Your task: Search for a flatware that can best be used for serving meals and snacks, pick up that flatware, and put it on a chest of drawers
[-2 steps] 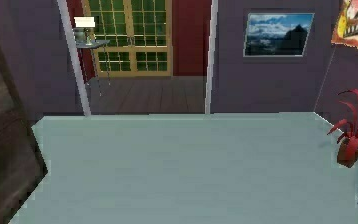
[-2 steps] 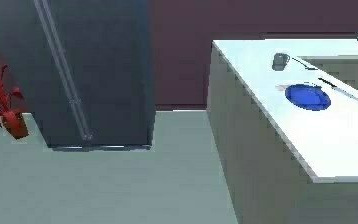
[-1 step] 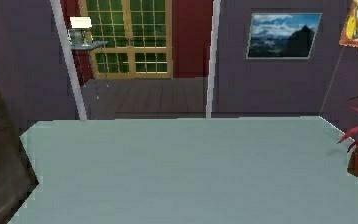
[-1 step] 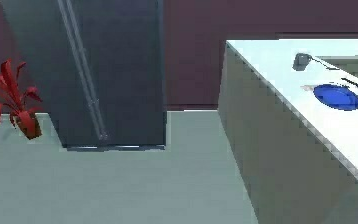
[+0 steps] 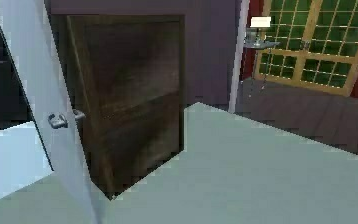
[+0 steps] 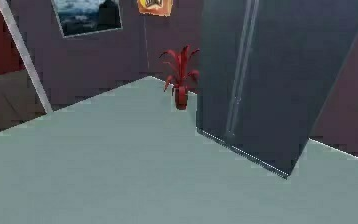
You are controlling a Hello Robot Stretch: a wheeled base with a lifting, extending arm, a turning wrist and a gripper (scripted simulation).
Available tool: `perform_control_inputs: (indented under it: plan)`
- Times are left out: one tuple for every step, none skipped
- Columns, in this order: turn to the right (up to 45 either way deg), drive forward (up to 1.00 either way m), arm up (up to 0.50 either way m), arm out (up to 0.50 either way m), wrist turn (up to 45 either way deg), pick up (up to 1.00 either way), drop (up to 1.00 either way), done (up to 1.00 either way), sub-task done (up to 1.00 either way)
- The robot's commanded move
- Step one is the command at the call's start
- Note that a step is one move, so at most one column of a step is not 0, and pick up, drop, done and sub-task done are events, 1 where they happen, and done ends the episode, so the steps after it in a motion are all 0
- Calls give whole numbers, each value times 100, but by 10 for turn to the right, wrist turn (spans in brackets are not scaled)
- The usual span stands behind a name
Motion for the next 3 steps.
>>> perform_control_inputs:
  plan:
    - [-450,0,0,0,0,0,0,0,0]
    - [-450,0,0,0,0,0,0,0,0]
    - [-420,0,0,0,0,0,0,0,0]
